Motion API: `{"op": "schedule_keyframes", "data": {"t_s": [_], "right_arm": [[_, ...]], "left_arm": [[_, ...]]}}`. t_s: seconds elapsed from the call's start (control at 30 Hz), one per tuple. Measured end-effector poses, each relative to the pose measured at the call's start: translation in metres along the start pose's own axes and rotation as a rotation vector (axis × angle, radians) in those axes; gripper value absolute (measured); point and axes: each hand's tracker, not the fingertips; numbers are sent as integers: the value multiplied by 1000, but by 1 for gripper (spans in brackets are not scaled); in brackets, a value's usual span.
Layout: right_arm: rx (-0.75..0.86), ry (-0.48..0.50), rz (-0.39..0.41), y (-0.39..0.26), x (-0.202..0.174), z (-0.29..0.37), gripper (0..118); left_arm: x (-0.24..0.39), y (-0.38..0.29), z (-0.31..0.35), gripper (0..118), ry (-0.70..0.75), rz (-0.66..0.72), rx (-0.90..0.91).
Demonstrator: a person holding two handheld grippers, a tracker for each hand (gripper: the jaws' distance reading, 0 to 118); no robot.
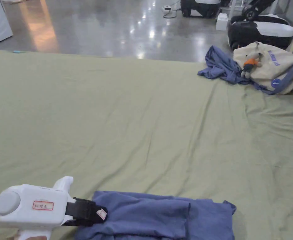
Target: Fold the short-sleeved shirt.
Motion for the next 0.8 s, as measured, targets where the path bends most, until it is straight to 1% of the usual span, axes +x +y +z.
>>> {"op": "schedule_keyframes", "data": {"t_s": [0.03,0.07,0.1,0.17,0.2,0.23,0.3,0.37,0.47,0.53,0.57,0.63,0.67,0.7,0.77,0.8], "right_arm": [[-1,-3,-3,-1,2,2,4],[-1,-4,-6,-2,3,3,4],[2,-4,-8,-2,5,5,4],[12,-7,-12,-2,7,9,4],[16,-9,-13,-1,9,11,4],[23,-11,-12,-1,10,13,4],[39,-12,-9,0,14,18,4],[56,-22,1,0,15,21,4],[93,-48,9,-1,16,27,4],[105,-28,-6,-2,18,31,4],[112,-24,-11,-3,19,33,4],[115,-24,-12,-3,19,37,4],[112,-26,-6,-3,19,38,4],[112,-29,-1,-4,19,40,4],[107,-27,-2,-5,22,41,4],[103,-28,-4,-5,24,41,4]], "left_arm": [[0,0,1,11,-44,37,-20],[9,-1,8,11,-43,43,-3],[21,1,19,11,-15,23,19],[40,6,39,11,-22,-31,49],[59,10,44,11,-70,-55,49],[79,14,46,11,-81,-77,62],[119,28,34,11,-131,-159,20],[158,40,7,11,-127,-250,-9],[191,49,-60,11,-126,-279,-124],[208,48,-107,11,-81,-289,-185],[216,47,-129,11,-68,-323,-222],[229,41,-158,11,-25,-321,-265],[236,35,-171,13,-16,-347,-271],[242,32,-179,20,0,-342,-275],[248,29,-183,37,6,-334,-264],[249,26,-183,51,-38,-304,-255]]}}
